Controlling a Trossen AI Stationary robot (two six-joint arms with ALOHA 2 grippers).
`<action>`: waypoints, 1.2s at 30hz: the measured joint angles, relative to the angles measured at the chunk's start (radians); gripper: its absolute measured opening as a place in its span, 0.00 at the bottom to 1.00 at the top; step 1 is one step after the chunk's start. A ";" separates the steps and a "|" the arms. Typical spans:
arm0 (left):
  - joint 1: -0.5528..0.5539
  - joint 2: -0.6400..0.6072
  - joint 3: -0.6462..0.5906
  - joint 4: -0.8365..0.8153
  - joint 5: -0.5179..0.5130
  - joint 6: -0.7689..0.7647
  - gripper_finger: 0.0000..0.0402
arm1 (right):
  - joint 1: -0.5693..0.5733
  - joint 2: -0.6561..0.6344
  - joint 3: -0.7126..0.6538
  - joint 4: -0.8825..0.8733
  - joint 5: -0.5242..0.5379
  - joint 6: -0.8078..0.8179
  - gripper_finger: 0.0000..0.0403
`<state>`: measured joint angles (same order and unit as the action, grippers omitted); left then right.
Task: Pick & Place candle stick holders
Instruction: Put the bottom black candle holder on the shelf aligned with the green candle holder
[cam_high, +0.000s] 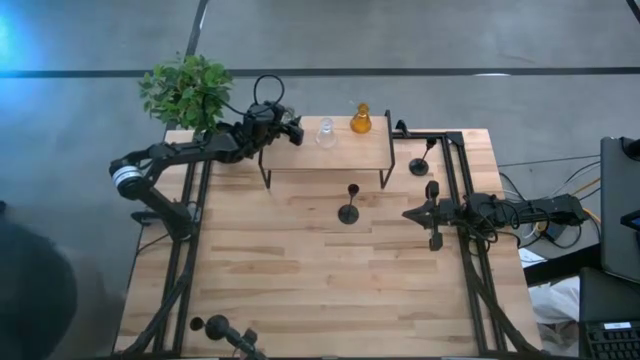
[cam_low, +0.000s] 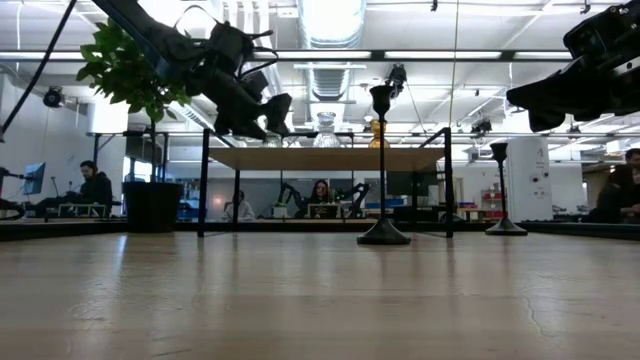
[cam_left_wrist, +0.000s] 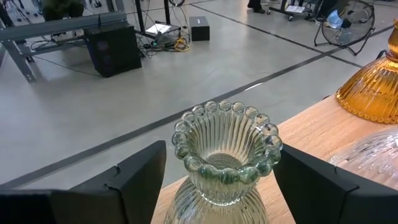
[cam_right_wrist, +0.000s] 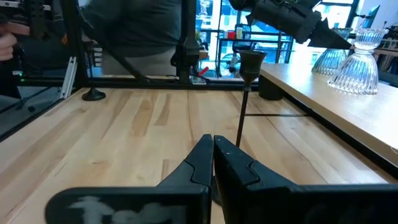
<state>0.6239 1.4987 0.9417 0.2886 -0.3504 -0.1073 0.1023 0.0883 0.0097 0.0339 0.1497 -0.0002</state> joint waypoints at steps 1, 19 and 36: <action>0.000 -0.005 0.000 -0.006 0.005 0.000 0.73 | 0.000 0.000 0.000 0.000 0.000 0.000 0.02; -0.006 -0.083 0.000 -0.174 0.017 -0.022 0.72 | 0.000 0.000 0.000 0.000 0.000 0.000 0.02; -0.056 -0.223 0.000 -0.307 0.016 -0.034 0.72 | 0.000 0.000 0.000 0.000 0.000 0.000 0.02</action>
<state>0.5675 1.2753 0.9417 -0.0182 -0.3340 -0.1413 0.1024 0.0879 0.0093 0.0341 0.1497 -0.0002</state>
